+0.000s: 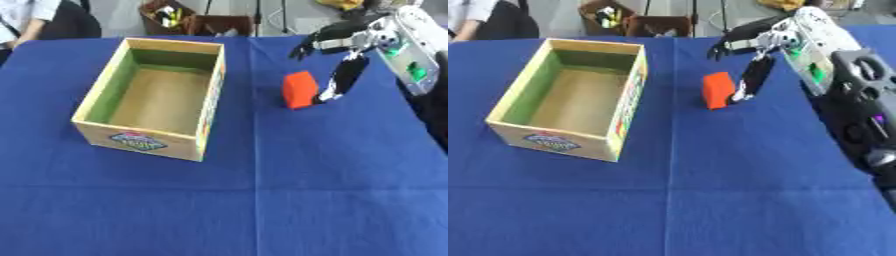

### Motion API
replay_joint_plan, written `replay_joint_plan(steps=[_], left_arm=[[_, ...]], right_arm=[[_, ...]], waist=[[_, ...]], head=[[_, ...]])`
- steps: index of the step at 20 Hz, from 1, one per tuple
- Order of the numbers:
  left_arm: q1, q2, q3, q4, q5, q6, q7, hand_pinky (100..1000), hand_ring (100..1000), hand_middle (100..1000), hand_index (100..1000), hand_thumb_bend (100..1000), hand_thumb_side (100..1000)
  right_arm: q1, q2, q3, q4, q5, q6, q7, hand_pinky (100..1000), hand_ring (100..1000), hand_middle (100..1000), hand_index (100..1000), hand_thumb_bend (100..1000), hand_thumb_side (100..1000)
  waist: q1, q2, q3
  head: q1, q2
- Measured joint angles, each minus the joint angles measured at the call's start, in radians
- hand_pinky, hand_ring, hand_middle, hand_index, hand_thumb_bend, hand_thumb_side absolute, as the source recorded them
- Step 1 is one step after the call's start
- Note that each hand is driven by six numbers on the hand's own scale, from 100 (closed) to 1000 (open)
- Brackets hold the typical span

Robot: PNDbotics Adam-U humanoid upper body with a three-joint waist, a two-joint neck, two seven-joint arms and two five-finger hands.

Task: Pick up objects on the table and place them in the box.

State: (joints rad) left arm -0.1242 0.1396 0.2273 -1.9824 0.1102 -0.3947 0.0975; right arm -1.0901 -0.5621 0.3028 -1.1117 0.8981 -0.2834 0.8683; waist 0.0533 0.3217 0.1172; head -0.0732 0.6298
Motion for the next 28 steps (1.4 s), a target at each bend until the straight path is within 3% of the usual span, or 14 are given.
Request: replay_joint_plan(steps=[21,25,26,28], left_arm=[[-0.006,-0.009,-0.001,0.000,0.000,0.004,-0.006,479,638,573,760,347,889],[-0.007,-0.009,-0.001,0.000,0.000,0.005,-0.006,479,638,572,760,345,887],[-0.008,-0.009,-0.001,0.000,0.000,0.006,-0.007,480,639,572,758,346,889],[-0.008,-0.009,-0.001,0.000,0.000,0.007,-0.008,480,640,572,759,345,888]], right_arm=[[0.008,0.042,0.011,0.105,0.078,-0.035,-0.105,827,867,745,869,332,399],[0.007,0.045,0.011,0.109,0.087,-0.034,-0.132,801,844,683,782,239,397],[0.007,0.046,0.011,0.110,0.089,-0.034,-0.142,781,819,603,723,137,381],[0.006,0.047,0.011,0.111,0.093,-0.031,-0.162,759,791,539,656,100,377]], waist=[[0.001,0.013,0.006],[0.000,0.015,0.006],[0.000,0.016,0.006],[0.000,0.017,0.006]], head=[[-0.008,-0.007],[-0.008,-0.008],[-0.008,-0.008],[-0.008,-0.008]])
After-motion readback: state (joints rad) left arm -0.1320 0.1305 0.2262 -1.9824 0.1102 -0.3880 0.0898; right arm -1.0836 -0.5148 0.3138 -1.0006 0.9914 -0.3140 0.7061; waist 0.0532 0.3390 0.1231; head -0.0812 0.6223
